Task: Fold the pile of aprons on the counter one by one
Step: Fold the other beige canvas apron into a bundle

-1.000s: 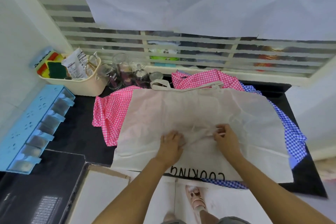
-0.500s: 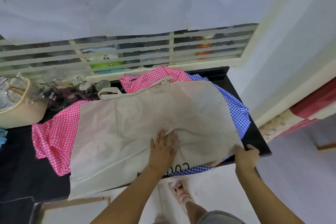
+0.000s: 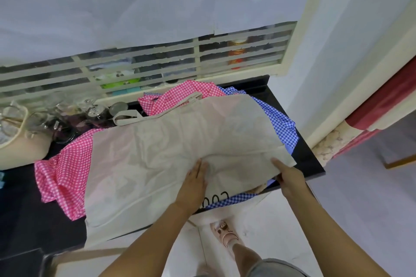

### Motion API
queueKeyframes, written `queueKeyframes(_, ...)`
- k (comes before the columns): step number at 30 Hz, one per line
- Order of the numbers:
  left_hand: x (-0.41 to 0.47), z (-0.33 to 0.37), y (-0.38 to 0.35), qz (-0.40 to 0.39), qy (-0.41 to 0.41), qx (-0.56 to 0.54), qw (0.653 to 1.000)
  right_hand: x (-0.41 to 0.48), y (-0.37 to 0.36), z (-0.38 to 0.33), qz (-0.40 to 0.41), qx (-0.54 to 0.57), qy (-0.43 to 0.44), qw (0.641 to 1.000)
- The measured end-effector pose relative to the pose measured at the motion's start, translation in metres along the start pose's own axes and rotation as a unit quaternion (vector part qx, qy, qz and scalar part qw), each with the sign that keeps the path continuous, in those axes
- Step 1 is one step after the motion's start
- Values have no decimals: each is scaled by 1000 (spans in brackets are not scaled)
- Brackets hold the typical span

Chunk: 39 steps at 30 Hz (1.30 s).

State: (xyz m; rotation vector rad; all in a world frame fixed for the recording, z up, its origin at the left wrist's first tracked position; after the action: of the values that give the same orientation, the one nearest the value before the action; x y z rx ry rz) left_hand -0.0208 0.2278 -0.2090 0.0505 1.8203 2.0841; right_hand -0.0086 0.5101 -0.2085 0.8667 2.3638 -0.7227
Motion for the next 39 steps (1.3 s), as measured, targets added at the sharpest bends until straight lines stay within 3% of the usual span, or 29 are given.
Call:
queueKeyframes(3, 1, 2, 1, -47, -15, -81, 996, -18, -30, -19, -29, -19, 49, 998)
queueKeyframes(5, 1, -5, 11, -67, 36, -256, 964, -40, -65, -28, -86, -37, 67, 993)
queueKeyframes(6, -1, -12, 21, -65, 85, -384, 917, -54, -87, -33, -123, -69, 94, 986)
queueKeyframes(8, -5, -32, 44, -8, 165, -593, 788, -89, -131, -44, -190, -157, 164, 955)
queueKeyframes(10, -12, -59, 62, 46, 206, -720, 662, -125, -173, -46, -258, -189, 213, 923)
queueKeyframes(11, -16, -73, 71, 51, 215, -753, 620, -142, -195, -39, -301, -202, 218, 906)
queueKeyframes(12, -24, -86, 81, 50, 220, -776, 589, -161, -218, -27, -349, -231, 222, 881)
queueKeyframes(15, -51, -123, 109, 47, 218, -804, 552, -211, -271, 29, -471, -355, 245, 770)
queueKeyframes(17, -73, -150, 122, 67, 221, -791, 567, -237, -289, 79, -533, -427, 259, 682)
queueKeyframes(20, -102, -189, 125, 77, 287, -716, 632, -259, -299, 158, -596, -538, 265, 534)
queueKeyframes(23, -122, -229, 99, 82, 416, -595, 683, -267, -305, 204, -610, -580, 284, 459)
queueKeyframes(27, -142, -258, 85, 137, 485, -471, 724, -260, -280, 227, -575, -636, 372, 356)
queueKeyframes(29, -156, -267, 82, 168, 510, -423, 730, -247, -254, 225, -552, -648, 406, 332)
queueKeyframes(31, -168, -272, 75, 175, 519, -385, 743, -226, -229, 224, -544, -669, 378, 338)
queueKeyframes(35, -183, -278, 45, 120, 516, -314, 788, -175, -198, 212, -520, -719, 337, 315)
queueKeyframes(39, -179, -281, 48, 139, 502, -252, 815, -144, -175, 210, -493, -772, 337, 216)
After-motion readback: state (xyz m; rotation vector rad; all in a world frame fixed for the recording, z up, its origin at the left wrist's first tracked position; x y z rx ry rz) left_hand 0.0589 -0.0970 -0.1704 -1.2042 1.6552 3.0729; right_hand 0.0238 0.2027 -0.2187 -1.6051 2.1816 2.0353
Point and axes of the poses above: each hand's wrist, its own x-axis towards the middle knuckle, its own y-axis out of the back of the hand, z = x × y, the point moved 9 cm from there along x, towards the middle knuckle, and after that the axes turned 14 degrees about x, right-handed, at the moved point
